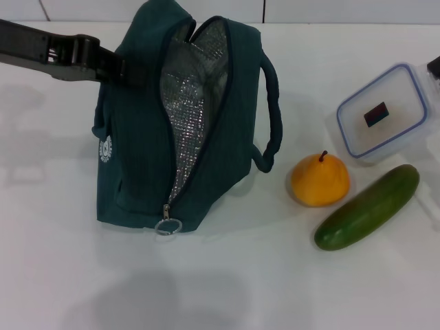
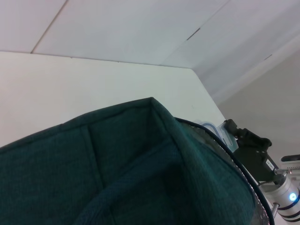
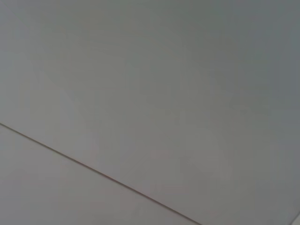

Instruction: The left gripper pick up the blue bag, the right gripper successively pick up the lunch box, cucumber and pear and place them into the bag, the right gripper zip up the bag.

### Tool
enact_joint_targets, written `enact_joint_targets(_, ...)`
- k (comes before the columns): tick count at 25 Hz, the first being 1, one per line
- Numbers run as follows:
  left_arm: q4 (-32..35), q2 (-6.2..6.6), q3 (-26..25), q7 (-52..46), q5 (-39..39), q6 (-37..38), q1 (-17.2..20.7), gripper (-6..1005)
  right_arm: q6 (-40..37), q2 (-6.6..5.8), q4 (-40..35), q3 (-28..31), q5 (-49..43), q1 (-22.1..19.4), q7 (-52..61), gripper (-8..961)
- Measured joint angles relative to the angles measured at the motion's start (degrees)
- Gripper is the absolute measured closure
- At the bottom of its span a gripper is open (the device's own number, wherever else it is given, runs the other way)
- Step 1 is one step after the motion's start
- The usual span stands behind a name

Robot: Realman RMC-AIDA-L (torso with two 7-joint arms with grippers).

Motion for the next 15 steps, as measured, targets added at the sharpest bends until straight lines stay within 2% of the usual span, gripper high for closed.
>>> enact_joint_targets(15, 0.01, 0.01, 0.0, 0.0, 0.01, 0.0, 0.03, 955, 0.23, -0.05, -0.16, 0.08, 0.13, -0.85, 0.38, 930)
